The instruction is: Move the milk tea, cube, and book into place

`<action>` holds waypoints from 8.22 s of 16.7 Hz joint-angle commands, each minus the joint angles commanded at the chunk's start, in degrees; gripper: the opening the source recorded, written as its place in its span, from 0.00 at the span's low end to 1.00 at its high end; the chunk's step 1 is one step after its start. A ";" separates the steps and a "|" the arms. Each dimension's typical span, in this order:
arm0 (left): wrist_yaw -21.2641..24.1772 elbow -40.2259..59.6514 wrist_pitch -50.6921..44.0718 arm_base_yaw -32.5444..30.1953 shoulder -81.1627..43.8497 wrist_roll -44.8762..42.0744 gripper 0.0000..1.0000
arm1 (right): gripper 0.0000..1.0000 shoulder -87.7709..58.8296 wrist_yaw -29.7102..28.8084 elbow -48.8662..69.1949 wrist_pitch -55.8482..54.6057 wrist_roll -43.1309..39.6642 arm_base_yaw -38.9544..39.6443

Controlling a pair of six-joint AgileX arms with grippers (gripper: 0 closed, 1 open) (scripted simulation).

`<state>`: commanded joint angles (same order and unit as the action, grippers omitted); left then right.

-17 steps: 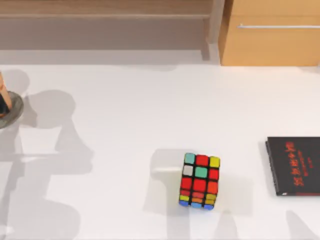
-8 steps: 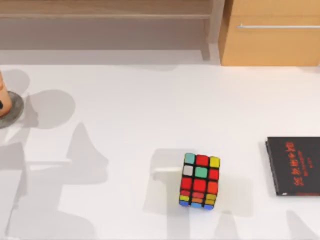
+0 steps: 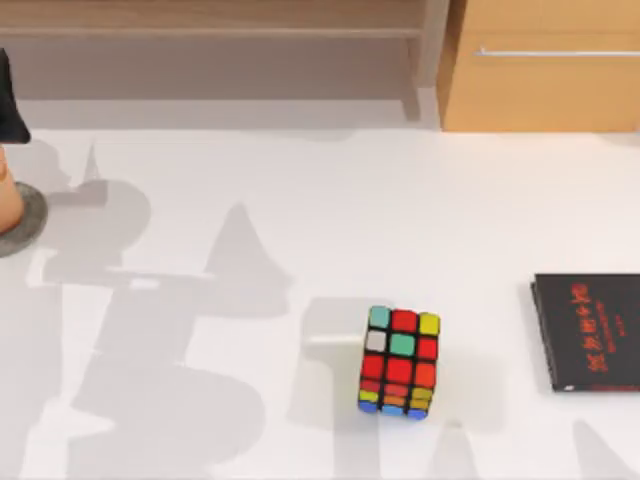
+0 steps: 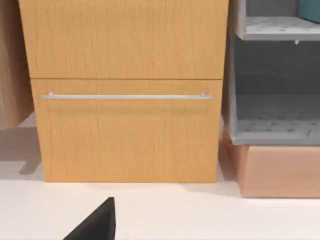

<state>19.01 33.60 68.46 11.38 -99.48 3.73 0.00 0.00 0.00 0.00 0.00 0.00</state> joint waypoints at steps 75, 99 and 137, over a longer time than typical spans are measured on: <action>-18.83 70.00 -136.93 -64.72 -25.50 38.42 0.00 | 1.00 0.00 0.00 0.00 0.00 0.00 0.00; -0.05 51.94 -67.59 1.01 11.11 -3.39 0.00 | 1.00 0.00 0.00 0.00 0.00 0.00 0.00; -3.41 74.19 -65.88 1.94 -11.03 -4.48 0.53 | 1.00 0.00 0.00 0.00 0.00 0.00 0.00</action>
<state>15.60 107.79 2.57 13.32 -110.51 -0.75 0.00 0.00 0.00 0.00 0.00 0.00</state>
